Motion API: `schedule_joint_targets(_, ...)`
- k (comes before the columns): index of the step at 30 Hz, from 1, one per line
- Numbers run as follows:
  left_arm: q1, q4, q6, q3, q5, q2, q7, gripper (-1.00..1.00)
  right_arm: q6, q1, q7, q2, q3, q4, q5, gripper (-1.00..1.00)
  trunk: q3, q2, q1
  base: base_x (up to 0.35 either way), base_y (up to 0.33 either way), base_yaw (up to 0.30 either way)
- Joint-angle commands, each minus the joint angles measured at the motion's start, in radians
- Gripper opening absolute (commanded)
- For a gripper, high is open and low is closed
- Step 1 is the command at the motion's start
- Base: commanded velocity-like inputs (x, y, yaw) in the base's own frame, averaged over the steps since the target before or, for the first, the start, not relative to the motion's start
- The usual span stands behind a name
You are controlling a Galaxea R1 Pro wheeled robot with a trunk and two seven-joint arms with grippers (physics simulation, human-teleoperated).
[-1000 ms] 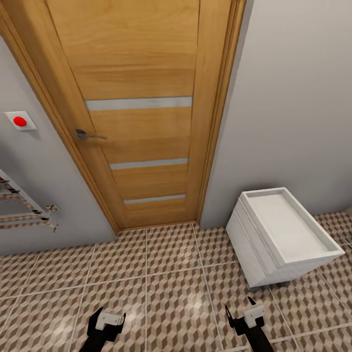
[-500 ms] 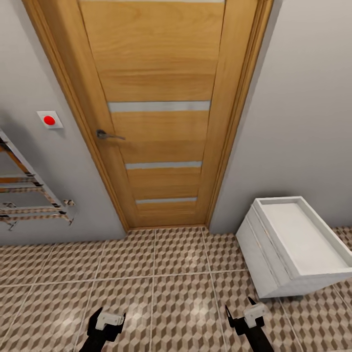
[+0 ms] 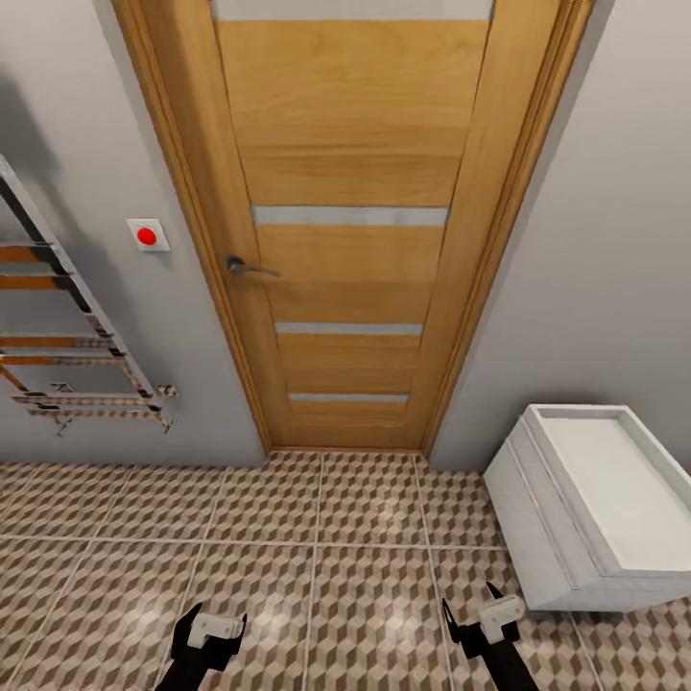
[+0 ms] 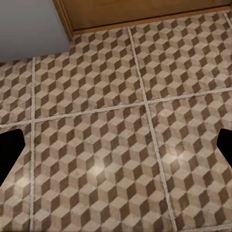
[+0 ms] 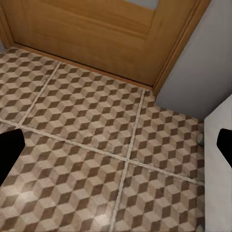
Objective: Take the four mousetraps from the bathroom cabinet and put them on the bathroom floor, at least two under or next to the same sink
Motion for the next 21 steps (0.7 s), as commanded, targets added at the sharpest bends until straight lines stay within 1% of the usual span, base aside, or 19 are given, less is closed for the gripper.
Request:
schedule_joint_targets(1, -0.002, 0.004, -0.005, -0.008, 0.009, -0.001, -0.003, 1.00, -0.001, -0.001, -0.010, 0.000, 0.003, 0.000, 0.009, 1.00, 0.000, -0.002, 0.001, 0.000, 0.000, 0.189)
schedule_joint_targets(8, -0.002, 0.004, -0.005, -0.008, 0.009, -0.001, -0.003, 1.00, -0.001, -0.001, -0.010, -0.001, 0.004, 0.000, 0.009, 1.00, 0.006, -0.002, 0.001, 0.000, 0.000, 0.213)
schedule_joint_targets(21, -0.002, 0.004, -0.005, -0.008, 0.009, -0.001, -0.004, 1.00, -0.001, -0.001, -0.010, -0.001, 0.004, 0.000, 0.009, 1.00, 0.010, -0.002, 0.001, 0.000, 0.000, 0.275)
